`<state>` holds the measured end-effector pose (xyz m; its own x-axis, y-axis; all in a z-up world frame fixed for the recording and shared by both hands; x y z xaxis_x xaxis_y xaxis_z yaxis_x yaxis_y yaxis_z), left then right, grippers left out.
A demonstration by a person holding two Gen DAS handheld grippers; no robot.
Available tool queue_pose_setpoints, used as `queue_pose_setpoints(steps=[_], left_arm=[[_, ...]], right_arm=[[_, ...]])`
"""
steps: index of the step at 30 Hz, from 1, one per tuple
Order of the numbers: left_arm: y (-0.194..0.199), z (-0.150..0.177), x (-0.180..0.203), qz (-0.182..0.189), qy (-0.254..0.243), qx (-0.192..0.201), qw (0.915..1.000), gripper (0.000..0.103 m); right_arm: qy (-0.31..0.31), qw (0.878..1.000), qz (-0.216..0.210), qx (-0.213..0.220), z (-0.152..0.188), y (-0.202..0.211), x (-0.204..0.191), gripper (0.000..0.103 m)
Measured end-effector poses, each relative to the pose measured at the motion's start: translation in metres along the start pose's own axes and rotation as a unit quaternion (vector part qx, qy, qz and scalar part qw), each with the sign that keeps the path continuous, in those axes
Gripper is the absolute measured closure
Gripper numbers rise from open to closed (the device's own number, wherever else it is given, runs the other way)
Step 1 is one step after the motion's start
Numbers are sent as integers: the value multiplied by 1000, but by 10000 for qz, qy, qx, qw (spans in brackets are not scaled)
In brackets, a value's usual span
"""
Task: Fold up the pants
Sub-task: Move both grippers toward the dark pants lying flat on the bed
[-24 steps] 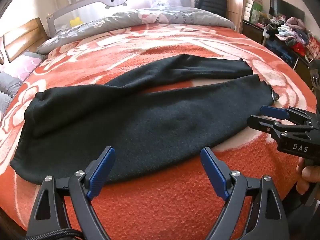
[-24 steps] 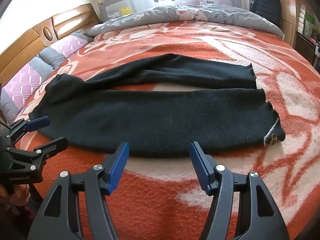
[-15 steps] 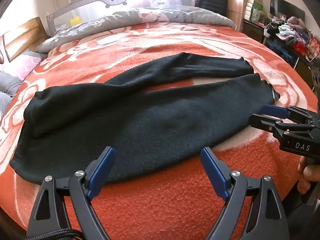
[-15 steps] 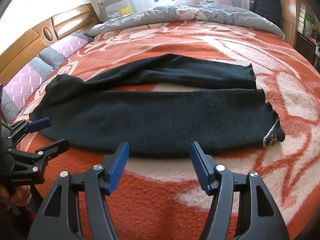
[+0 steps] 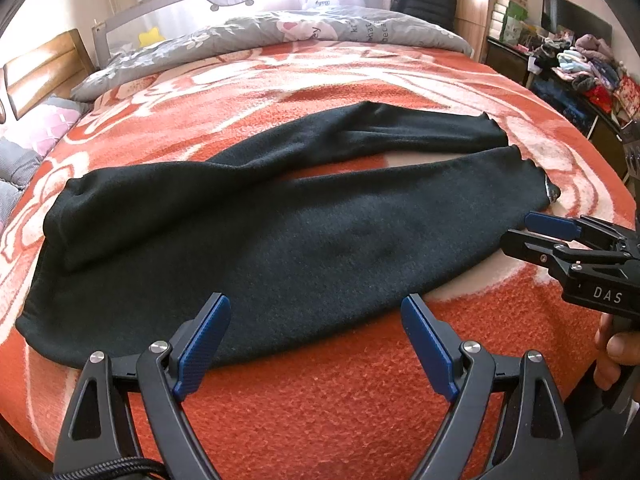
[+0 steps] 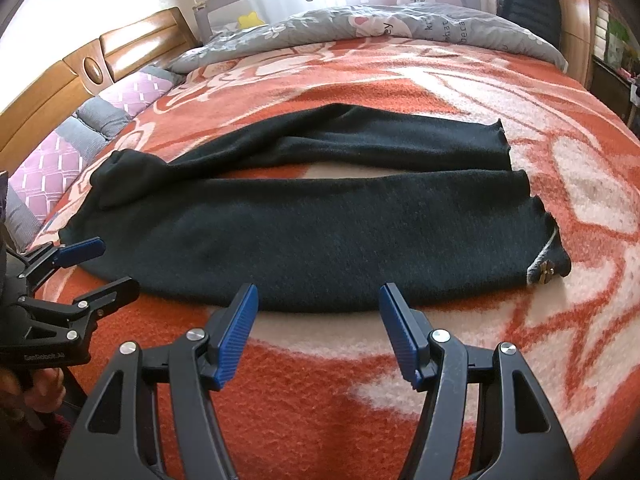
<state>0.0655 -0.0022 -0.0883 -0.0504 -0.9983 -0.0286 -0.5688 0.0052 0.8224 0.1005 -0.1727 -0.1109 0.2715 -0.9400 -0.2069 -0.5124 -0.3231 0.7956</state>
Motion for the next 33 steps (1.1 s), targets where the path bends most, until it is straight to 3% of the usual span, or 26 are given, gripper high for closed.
queue_pose_setpoints(steps=[8,17,25,33], left_arm=[[-1,-2,0,58,31,-62,10000,15],[-2,-7,-3,-117,-75,62,9999,15],[-3,-15,0,85,2,-7,10000,15],[-13,-47,-5,-38,-118,-50,9999,15]], right_arm=[[-20,10000,-12,-13,0,1,1,39],[-63,10000,-32,-26,2,1,1,39],[-177,9998,-96,39,-7,1,8,39],[-393,9992,-64,75,-28,0,32,39]])
Point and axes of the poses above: each gripper's, at about its wrist camera, not at the fingertips, and y roughly against the way its jaws point, x to its right, z to its underside, the point moved 10 cm from there along -y, roughly the way its jaws point, and after that the axes turned 3 degrees about -x, right-handed, at the moved point
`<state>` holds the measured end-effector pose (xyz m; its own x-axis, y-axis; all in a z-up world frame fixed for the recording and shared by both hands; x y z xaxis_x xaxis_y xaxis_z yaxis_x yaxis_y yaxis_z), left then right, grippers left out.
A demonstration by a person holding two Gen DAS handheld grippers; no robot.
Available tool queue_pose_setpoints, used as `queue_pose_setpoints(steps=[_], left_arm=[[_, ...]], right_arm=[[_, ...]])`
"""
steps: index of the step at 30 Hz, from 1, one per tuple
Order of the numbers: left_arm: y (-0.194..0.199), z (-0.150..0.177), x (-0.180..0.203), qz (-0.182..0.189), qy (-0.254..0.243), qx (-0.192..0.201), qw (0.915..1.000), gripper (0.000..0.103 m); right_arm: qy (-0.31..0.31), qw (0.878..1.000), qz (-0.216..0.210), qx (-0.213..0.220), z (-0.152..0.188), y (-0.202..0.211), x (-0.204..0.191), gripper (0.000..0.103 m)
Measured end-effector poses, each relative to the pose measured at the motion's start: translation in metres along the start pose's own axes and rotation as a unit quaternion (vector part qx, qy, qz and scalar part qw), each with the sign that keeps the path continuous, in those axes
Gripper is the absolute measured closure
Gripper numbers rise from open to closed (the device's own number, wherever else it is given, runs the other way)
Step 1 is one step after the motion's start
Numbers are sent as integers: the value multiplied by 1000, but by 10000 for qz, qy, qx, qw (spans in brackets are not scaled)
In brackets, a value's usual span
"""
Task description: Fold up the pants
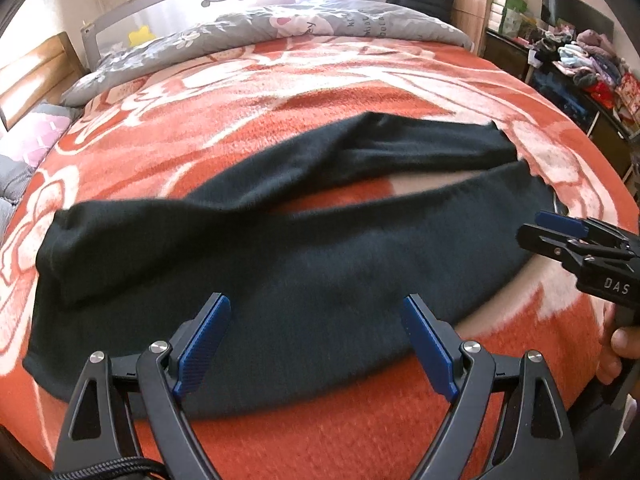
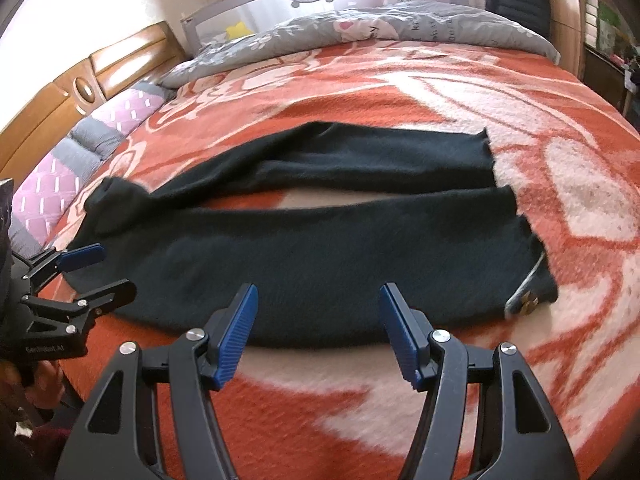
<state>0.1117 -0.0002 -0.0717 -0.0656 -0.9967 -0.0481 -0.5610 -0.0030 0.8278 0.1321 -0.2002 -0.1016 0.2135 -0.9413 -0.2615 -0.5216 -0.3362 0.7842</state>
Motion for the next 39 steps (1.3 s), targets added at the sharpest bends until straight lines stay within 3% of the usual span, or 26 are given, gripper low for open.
queue_pose_setpoints(steps=[5,10,16,23,32,34,36,37,38,39], left_arm=[[-10,-35,-5,-106,-61,24,9999,15],[-24,-74,-3,58,-49,35,10000,15],[-52,-118,7,-99,-450,-17,9989,15],[-108,-145,22,-34,-790,-560,9953,15],[-173,-159,36,-52,-1178,-1098,9869,15],[-182,-157,36,12,-1225,-1200,9852,20],[-187,-158,35,172,-1202,-1266,9845,35],[-188,-156,36,337,-1138,-1316,9842,40],[-188,-155,37,571,-1041,-1376,9833,55],[-187,-154,36,667,-969,-1412,9830,64]], right_arm=[[-107,9999,86,56,-25,-2,21,39],[-83,9997,197,94,-52,-8,40,38],[-112,9993,357,65,-88,-22,74,38],[-306,9984,483,-28,-117,-40,118,39],[-444,9970,400,-488,-131,-79,152,39],[-420,9967,373,-592,-131,-86,153,39],[-363,9966,296,-683,-131,-93,151,45],[-368,9964,149,-753,-131,-97,149,51],[-404,9960,74,-800,-131,-100,149,68],[-425,9958,69,-806,-132,-101,150,80]])
Point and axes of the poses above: each gripper's, at about its wrist camera, not at the fingertips, and y roughly against the way its jaws point, x to its right, z to its underside, the point moved 10 cm from there along -y, roughly the way its jaws point, and after that the axes turned 3 degrees about -x, right-handed, at the moved point
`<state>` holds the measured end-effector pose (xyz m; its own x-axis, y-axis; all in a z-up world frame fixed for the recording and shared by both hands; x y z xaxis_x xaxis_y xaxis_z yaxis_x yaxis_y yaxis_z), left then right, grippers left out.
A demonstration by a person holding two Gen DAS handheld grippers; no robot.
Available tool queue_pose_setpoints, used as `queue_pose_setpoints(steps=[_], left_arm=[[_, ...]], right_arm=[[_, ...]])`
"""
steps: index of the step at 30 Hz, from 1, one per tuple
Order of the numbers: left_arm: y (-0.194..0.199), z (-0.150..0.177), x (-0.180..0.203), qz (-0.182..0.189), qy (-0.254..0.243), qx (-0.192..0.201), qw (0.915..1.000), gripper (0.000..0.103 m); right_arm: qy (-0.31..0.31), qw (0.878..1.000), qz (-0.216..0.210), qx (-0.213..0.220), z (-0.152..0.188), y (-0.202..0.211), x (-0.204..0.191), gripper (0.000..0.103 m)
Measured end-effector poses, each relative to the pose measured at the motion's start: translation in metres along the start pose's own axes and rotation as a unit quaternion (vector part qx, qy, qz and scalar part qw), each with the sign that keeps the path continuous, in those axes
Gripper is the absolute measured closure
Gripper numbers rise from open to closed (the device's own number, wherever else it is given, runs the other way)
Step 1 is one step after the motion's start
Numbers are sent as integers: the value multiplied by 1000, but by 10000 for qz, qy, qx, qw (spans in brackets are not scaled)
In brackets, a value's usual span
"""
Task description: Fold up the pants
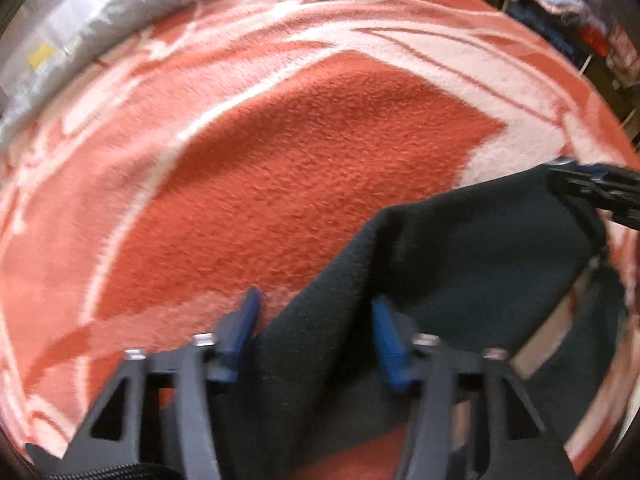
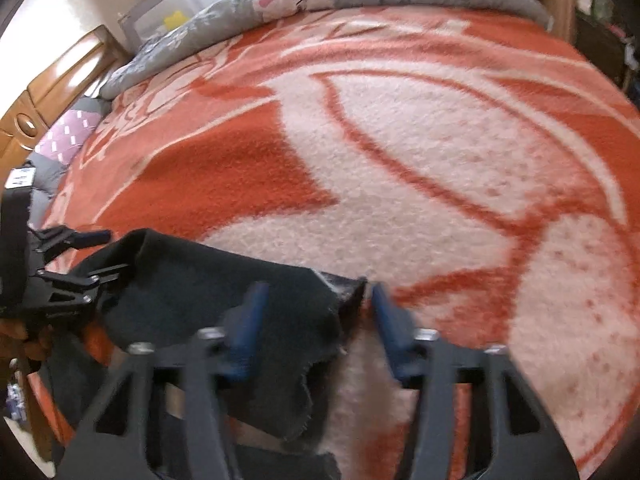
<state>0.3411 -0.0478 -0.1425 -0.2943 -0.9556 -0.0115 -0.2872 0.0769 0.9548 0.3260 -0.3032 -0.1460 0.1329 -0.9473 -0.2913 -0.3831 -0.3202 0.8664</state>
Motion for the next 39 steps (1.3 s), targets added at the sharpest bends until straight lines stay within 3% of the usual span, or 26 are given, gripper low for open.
queue_pose_setpoints(steps=[1,2,5,15,24,31,39], left_arm=[[2,0,-2,11,33,20,10000,68],[6,1,-4,52,44,77,9999,81],[18,9,-6,241,76,137,9996,90],[95,50,21,670,36,753,9949,94],[109,109,69,979,-58,641,9931,94],[117,136,79,1089,-103,708,9915,94],[101,169,94,1158,-241,522,9916,93]], right_arm=[[-9,10000,-8,49,-3,1,1,86],[-3,9999,-28,104,-6,3,1,94],[139,9992,-81,353,-17,17,-5,95],[825,9865,-566,1293,-30,79,-30,95],[1076,9858,-639,1122,34,90,-27,95],[1116,9850,-499,1218,81,111,-26,96],[979,9913,-324,817,121,98,-17,96]])
Point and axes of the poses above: each gripper's, at about its wrist camera, not at the fingertips, and y roughly against the way its jaws point, x to its right, z to its underside, the point moved 10 cm from there along -y, roughly the way its jaws point, and after that the axes turned 3 degrees about -x, right-handed, at the moved point
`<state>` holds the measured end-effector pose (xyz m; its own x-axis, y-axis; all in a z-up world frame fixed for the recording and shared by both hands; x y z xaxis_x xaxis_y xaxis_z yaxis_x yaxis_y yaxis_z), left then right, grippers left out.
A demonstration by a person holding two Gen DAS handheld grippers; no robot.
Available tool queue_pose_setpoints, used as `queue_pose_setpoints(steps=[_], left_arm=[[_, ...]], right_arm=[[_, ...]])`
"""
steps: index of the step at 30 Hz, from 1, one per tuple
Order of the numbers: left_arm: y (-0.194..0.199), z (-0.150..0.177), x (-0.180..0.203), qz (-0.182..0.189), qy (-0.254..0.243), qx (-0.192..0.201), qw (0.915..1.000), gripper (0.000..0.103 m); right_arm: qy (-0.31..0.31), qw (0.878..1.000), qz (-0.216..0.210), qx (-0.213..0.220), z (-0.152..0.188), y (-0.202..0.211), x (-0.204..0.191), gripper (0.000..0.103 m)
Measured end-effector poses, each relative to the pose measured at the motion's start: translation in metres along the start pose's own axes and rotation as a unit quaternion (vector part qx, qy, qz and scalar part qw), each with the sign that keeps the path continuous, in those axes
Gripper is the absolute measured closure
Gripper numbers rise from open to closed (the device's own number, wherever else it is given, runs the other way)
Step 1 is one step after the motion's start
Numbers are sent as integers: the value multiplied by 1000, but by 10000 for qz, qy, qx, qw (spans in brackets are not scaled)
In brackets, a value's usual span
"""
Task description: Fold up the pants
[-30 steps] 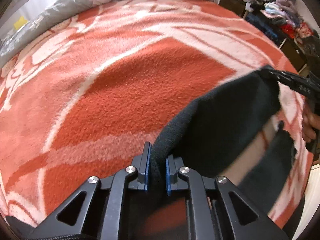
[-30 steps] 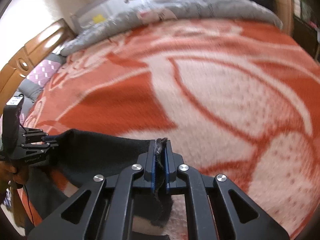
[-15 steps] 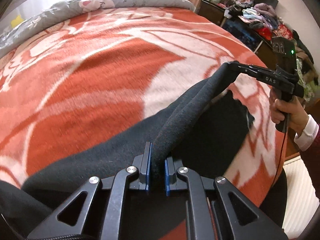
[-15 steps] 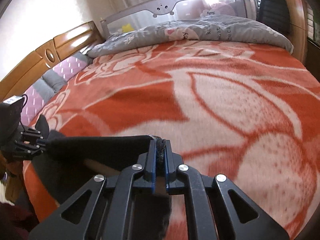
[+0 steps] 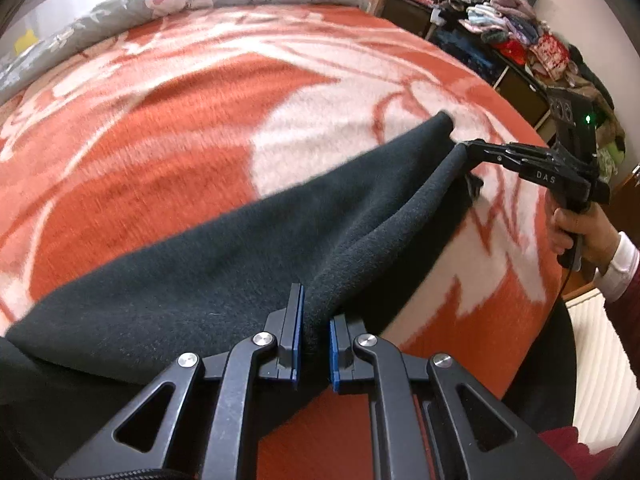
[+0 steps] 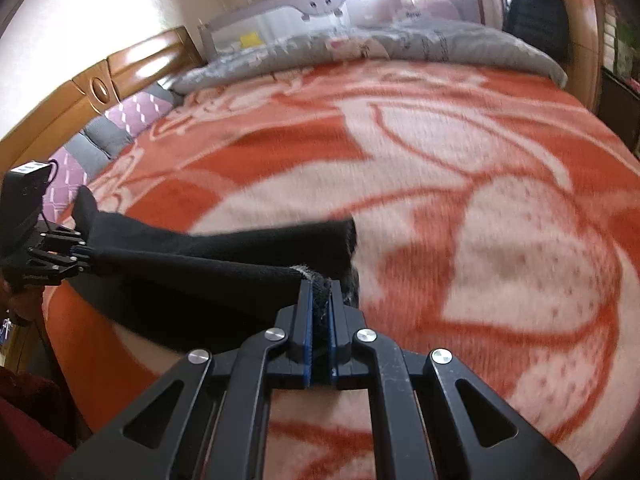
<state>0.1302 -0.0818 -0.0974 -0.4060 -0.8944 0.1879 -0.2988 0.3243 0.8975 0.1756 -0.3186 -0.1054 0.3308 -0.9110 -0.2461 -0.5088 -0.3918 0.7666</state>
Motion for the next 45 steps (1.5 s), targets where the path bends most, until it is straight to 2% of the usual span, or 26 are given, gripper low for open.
queue_pose_setpoints(steps=[4,5,6,7,8,9,13,15,17,22,26,29,35,39,42,45], left_arm=[[-11,11,1,-65,75,-153,9998,88],[-9,12,1,-78,151,-136,9998,86],[-5,13,1,-78,219,-114,9997,80],[-1,14,0,-53,282,-99,9995,76],[3,14,0,-26,345,-62,9994,67],[12,17,-3,-40,439,38,9990,58],[38,30,-17,-119,789,277,9964,53],[51,42,-32,-120,1141,343,9928,47],[62,55,-47,-152,1452,396,9885,46],[88,82,-103,-338,2413,434,9689,41],[105,90,-151,-457,3150,370,9473,38],[116,90,-186,-505,3635,325,9297,38],[126,76,-235,-537,4274,277,9020,36],[121,71,-261,-885,4458,87,8907,34],[114,74,-271,-906,4610,3,8827,34],[107,79,-278,-931,4678,-60,8789,34]], right_arm=[[-313,9990,65,-327,14,-13,8,95],[-357,9988,116,-323,15,-12,8,88],[-399,9984,226,-338,15,-10,9,74],[-458,9973,423,-377,16,-7,11,65],[-485,9968,534,-337,16,-3,12,51],[-498,9967,578,-273,17,2,9,47],[-634,9962,580,108,13,29,0,47],[-657,9962,478,319,9,40,-14,47],[-576,9968,372,409,6,44,-32,47],[-109,9985,-188,496,-6,34,-104,47],[474,9964,-597,370,-12,13,-167,47],[903,9915,-908,248,-13,-6,-216,47],[1558,9769,-1459,-37,-11,-43,-299,47],[1952,9660,-1679,-212,-9,-70,-342,47],[2177,9605,-1699,-333,-11,-92,-365,47],[2352,9564,-1676,-436,-14,-113,-378,47]])
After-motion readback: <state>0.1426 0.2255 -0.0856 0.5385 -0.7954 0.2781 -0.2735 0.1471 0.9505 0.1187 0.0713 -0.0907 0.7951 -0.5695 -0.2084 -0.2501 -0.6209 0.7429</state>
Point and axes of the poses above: each gripper's, at about its wrist camera, not at the fingertips, and y roughly against the way its jaws point, x to its right, z to its underside, the point moved 10 cm from there along -y, roughly the way its jaws point, and after that the axes turned 3 degrees about -x, right-handed, at the moved point
